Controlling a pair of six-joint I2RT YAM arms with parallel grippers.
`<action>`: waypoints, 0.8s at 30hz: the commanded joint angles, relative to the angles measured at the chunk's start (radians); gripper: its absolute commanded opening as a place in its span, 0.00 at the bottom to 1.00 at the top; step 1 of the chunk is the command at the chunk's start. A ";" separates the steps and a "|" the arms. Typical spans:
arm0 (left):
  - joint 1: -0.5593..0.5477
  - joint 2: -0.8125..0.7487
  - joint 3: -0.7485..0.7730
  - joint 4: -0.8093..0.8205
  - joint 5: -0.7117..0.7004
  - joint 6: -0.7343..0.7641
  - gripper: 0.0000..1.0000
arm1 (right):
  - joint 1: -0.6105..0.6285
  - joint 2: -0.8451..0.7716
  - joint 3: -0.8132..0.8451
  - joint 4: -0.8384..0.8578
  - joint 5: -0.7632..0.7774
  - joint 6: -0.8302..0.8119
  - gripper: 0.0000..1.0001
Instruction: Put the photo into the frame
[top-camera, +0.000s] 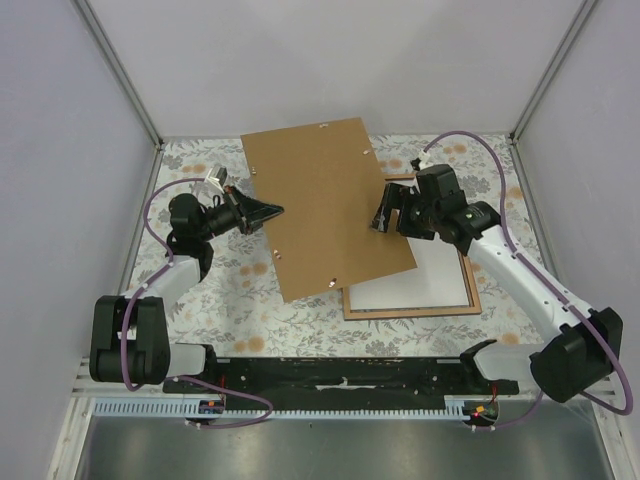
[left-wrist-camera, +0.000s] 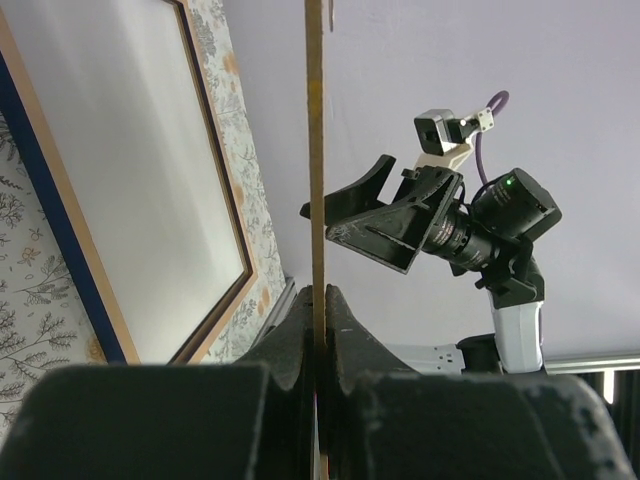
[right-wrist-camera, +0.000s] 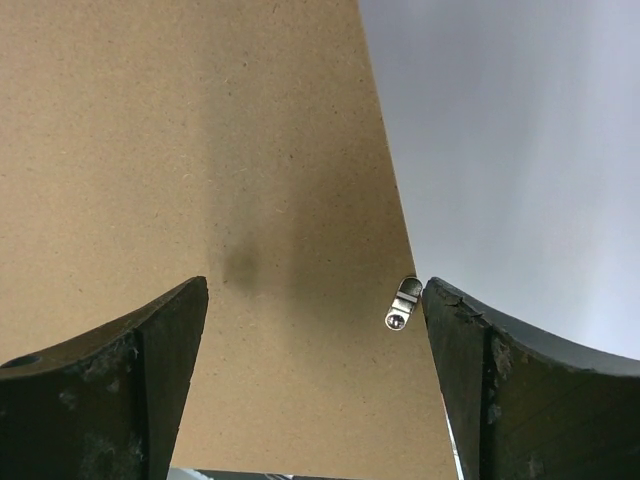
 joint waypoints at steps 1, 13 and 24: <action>-0.019 -0.007 0.018 0.058 -0.005 0.022 0.02 | 0.051 0.034 0.086 -0.007 0.049 -0.004 0.94; -0.061 0.005 0.021 0.049 -0.017 0.029 0.02 | 0.171 0.132 0.176 -0.029 0.181 -0.054 0.93; -0.061 0.013 0.029 0.072 0.003 0.004 0.02 | 0.180 0.100 0.103 0.080 0.143 -0.140 0.93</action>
